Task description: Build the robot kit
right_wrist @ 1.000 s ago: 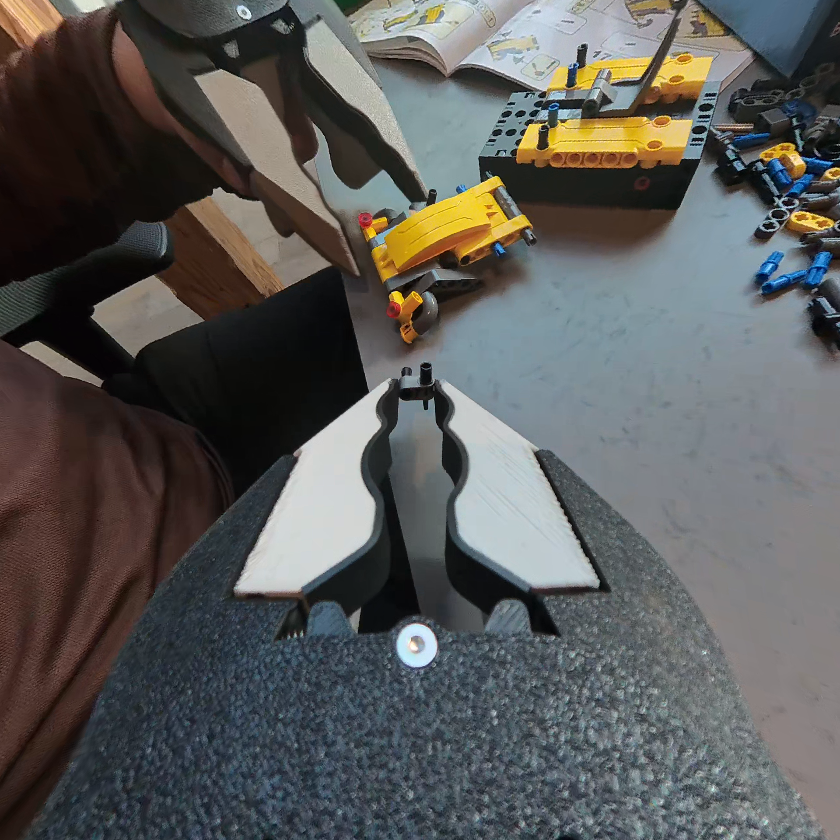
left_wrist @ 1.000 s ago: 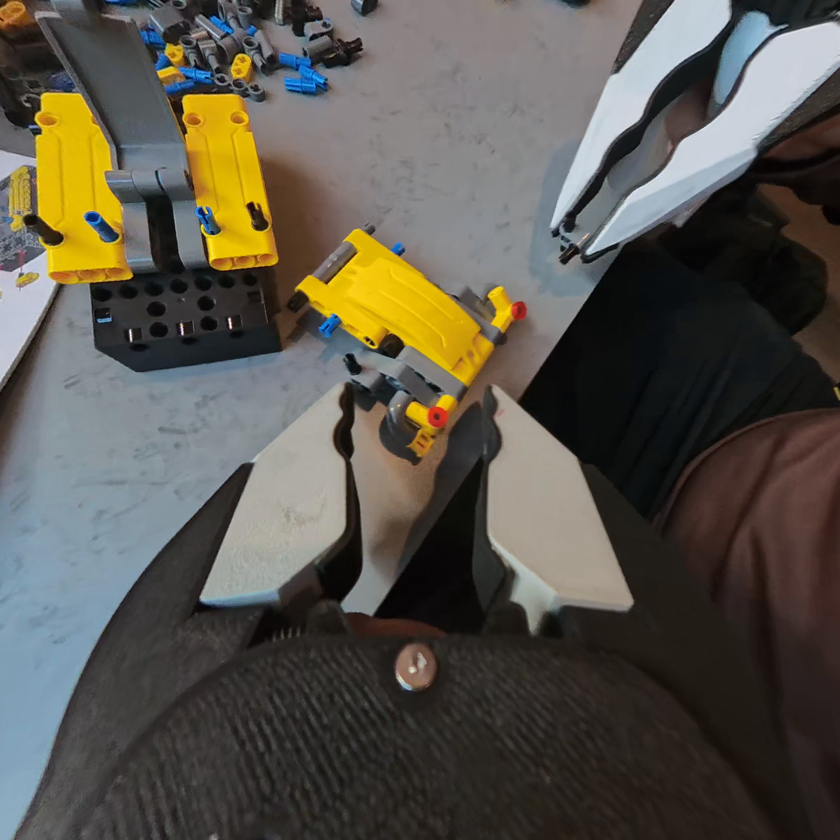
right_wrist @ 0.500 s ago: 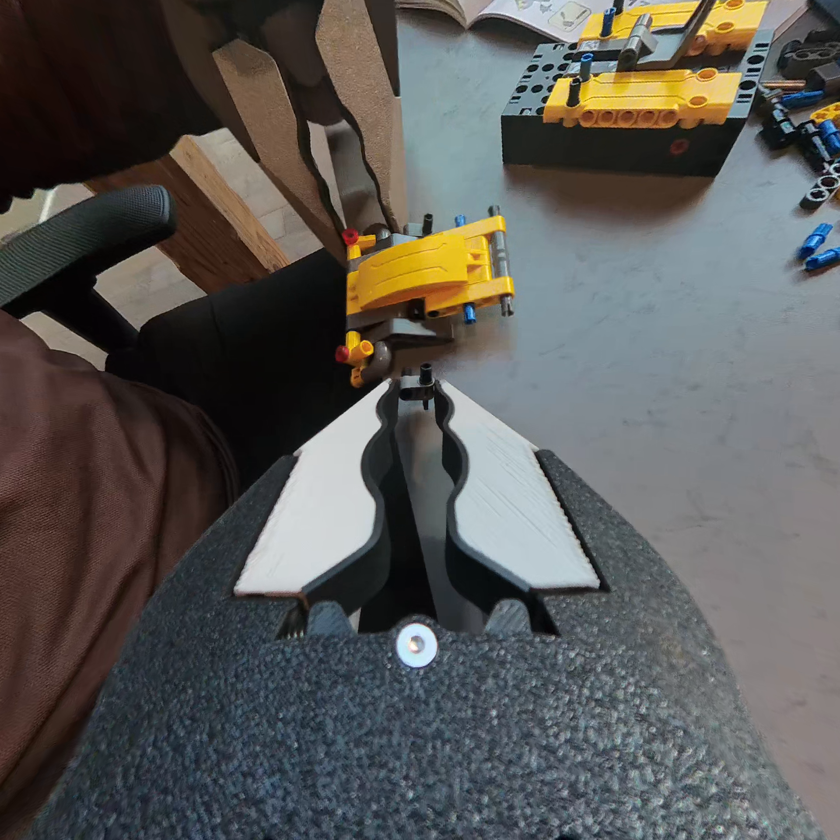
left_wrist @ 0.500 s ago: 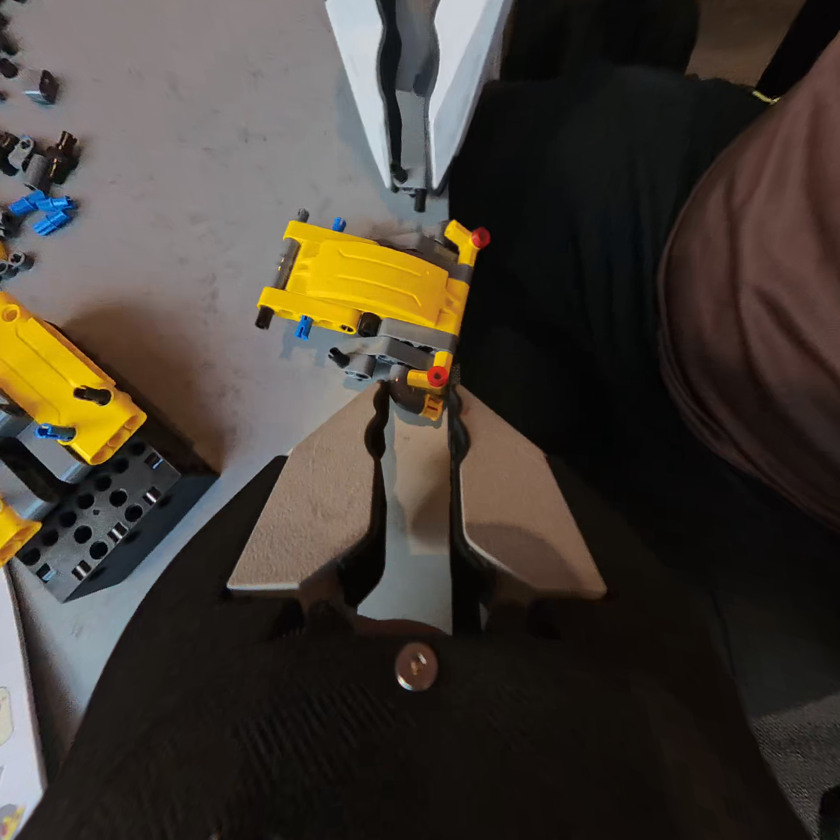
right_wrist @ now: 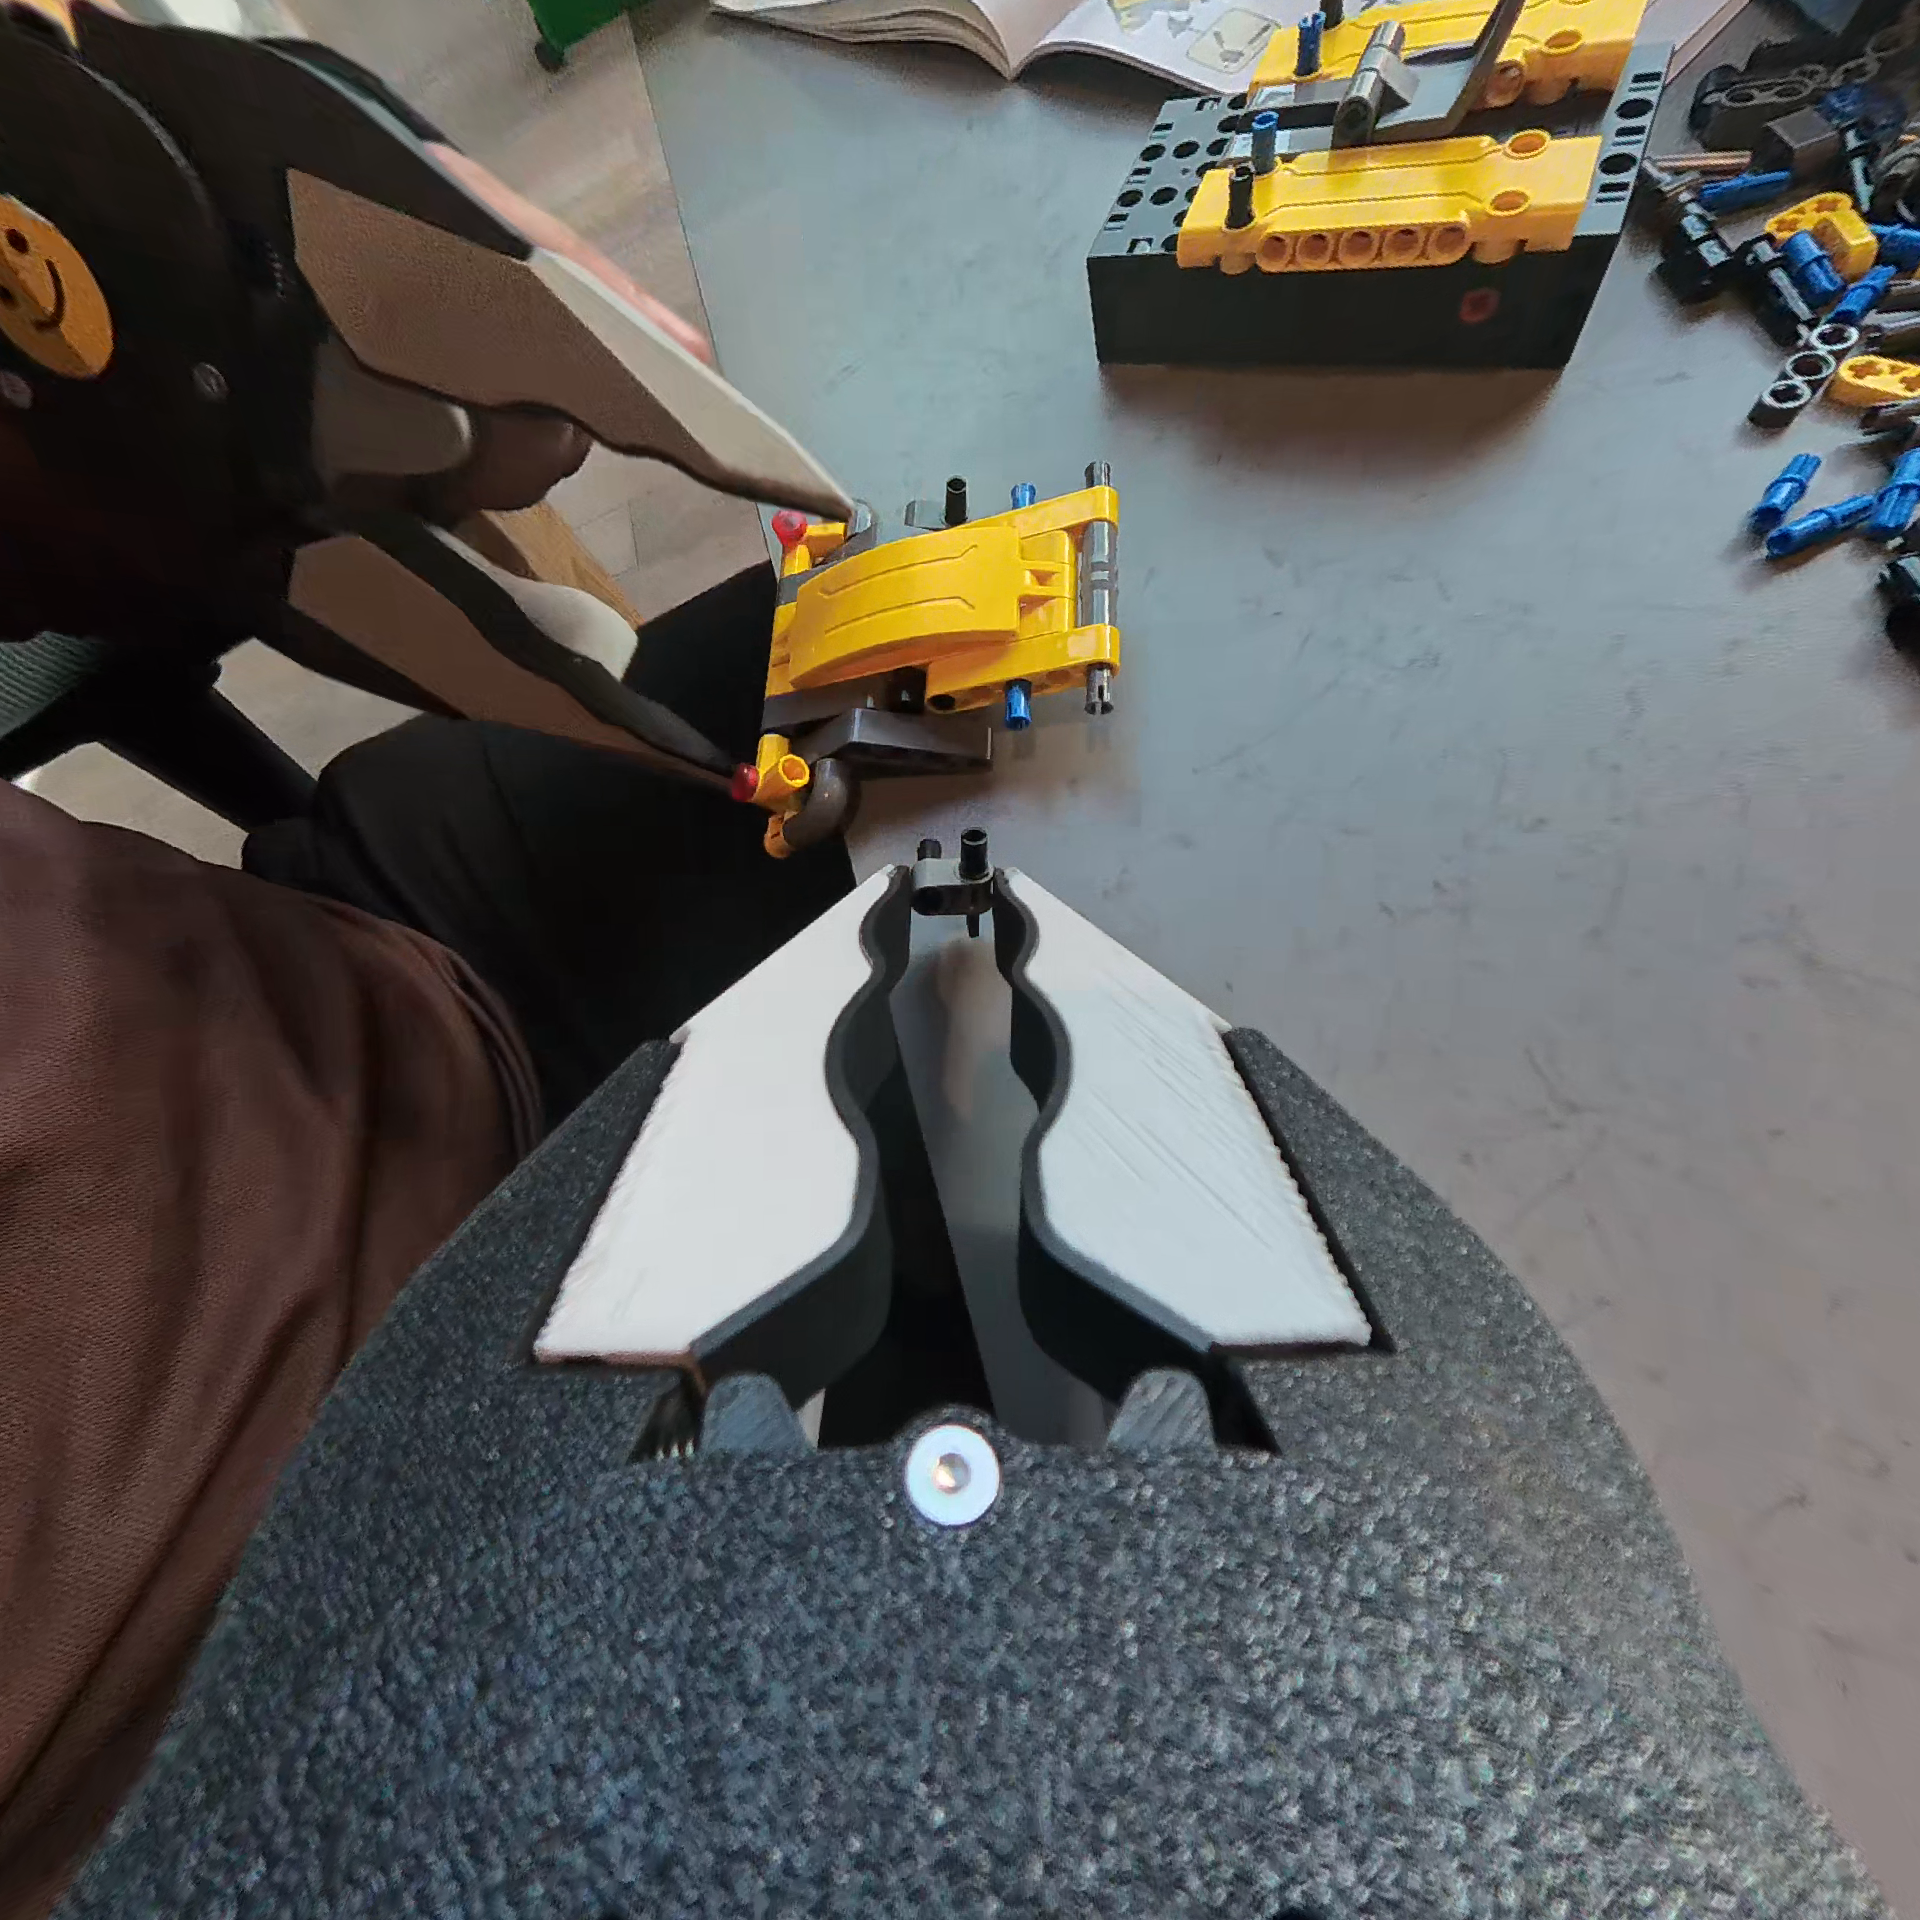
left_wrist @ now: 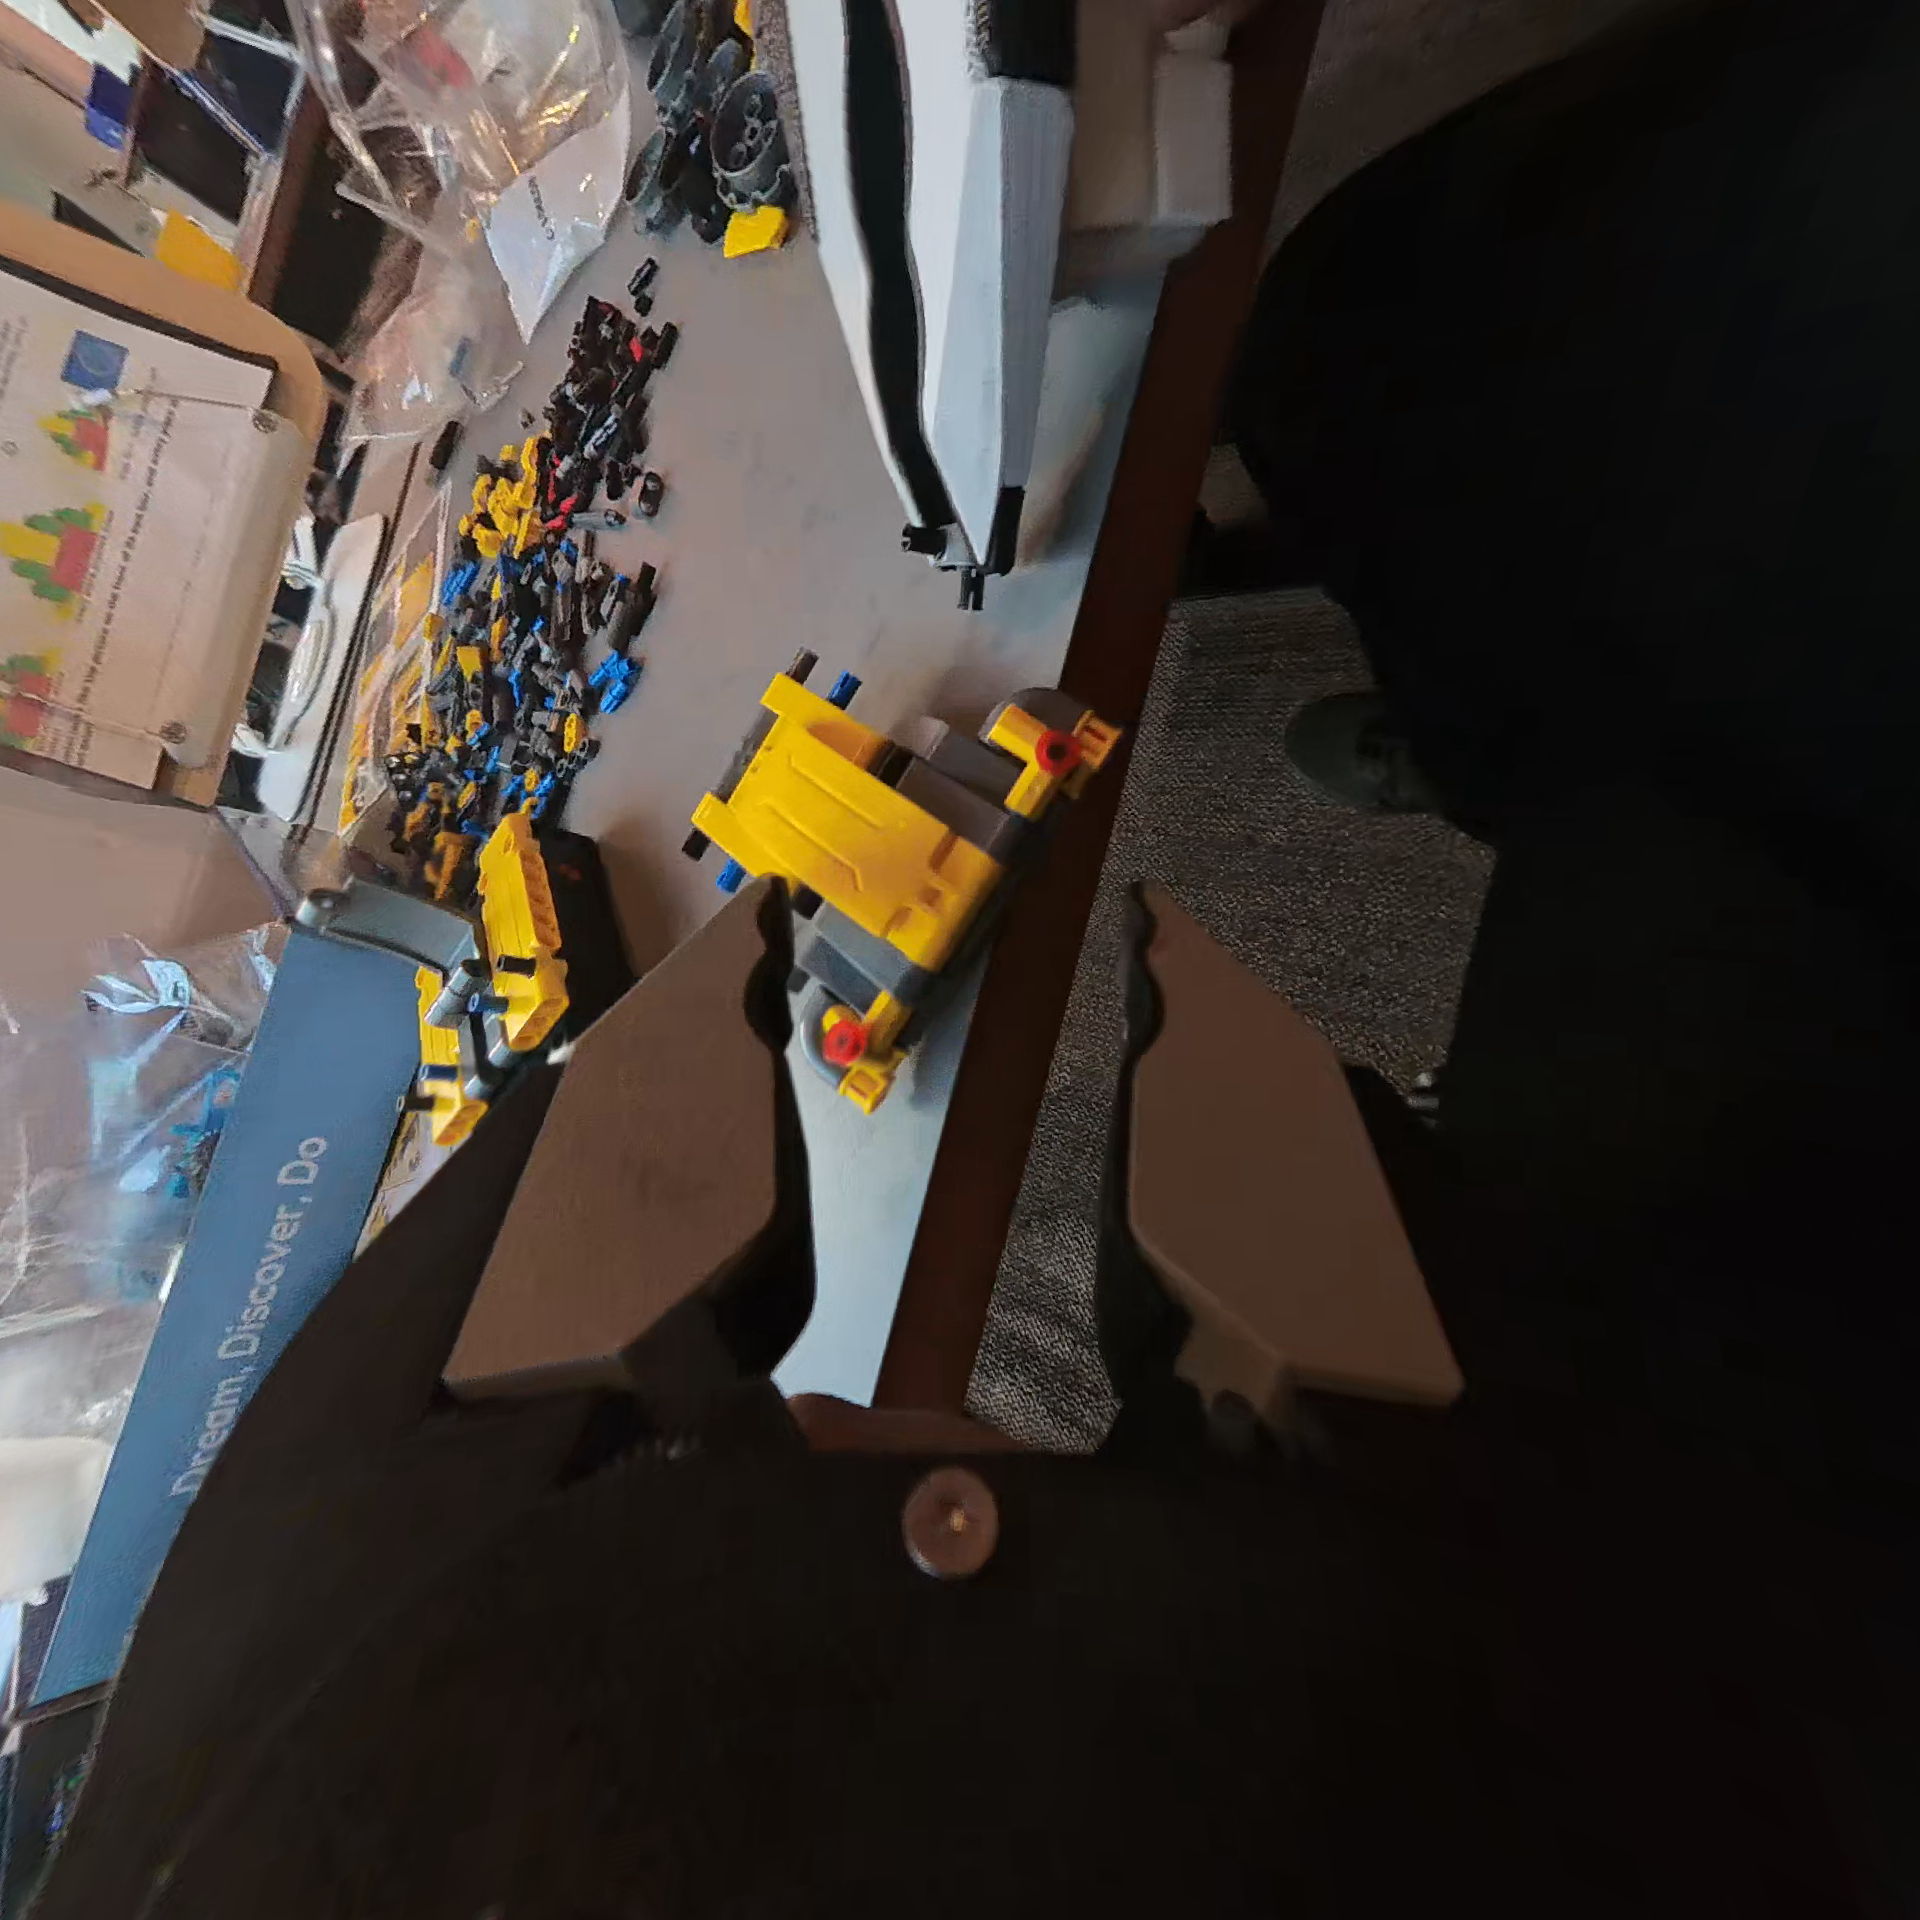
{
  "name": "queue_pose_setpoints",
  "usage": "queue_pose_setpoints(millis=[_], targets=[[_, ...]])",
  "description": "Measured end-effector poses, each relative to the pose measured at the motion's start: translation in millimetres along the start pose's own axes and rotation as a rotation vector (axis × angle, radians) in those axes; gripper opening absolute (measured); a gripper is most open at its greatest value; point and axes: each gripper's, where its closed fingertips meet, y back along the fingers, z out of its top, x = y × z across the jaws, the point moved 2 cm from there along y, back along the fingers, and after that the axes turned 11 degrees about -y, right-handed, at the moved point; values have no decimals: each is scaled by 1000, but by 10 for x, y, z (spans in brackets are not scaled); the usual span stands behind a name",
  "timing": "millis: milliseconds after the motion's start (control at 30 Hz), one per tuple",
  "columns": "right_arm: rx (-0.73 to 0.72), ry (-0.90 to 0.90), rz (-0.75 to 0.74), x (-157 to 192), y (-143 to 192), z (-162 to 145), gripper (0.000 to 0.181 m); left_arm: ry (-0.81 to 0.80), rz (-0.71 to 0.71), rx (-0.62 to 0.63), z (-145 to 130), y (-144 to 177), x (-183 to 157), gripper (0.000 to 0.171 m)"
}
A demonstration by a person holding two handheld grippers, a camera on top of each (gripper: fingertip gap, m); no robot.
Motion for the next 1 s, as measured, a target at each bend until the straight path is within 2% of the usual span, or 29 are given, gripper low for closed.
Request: queue_pose_setpoints(millis=[133, 200, 267, 300, 400, 500, 767, 933, 1000], targets=[[-13, 8, 8, 31, 1, 7, 11, 5, 20, 46, -18, -60, 85, 61], [-13, 3, 16, 47, -12, 4, 12, 22, -21, 82, -69, -114, 35, 59], [-15, 2, 13, 50, -22, 5, 12, 19, -15, 112, -112, -166, -6, 67], [-18, 0, 16, 59, -24, 7, 12, 7, 11, 122, -126, -173, 7, 62], [-23, 3, 19, 74, -25, 3, 12, 71, 6, 78, -89, -123, 48, 45], [-36, 16, 7, 64, -17, 31, 12, 136, -24, 59, -118, -91, 94, 45], [-64, 83, -104, -83, 91, 96, 12, 29, 7, 32, -121, -47, 34, 44], [-64, -26, 7, -90, 141, 107, 12, 105, 87, 15, -194, 45, 97, 48], [-61, -76, 24, -135, 164, 118, 12, 143, 69, 11, -243, 58, 97, 41]])
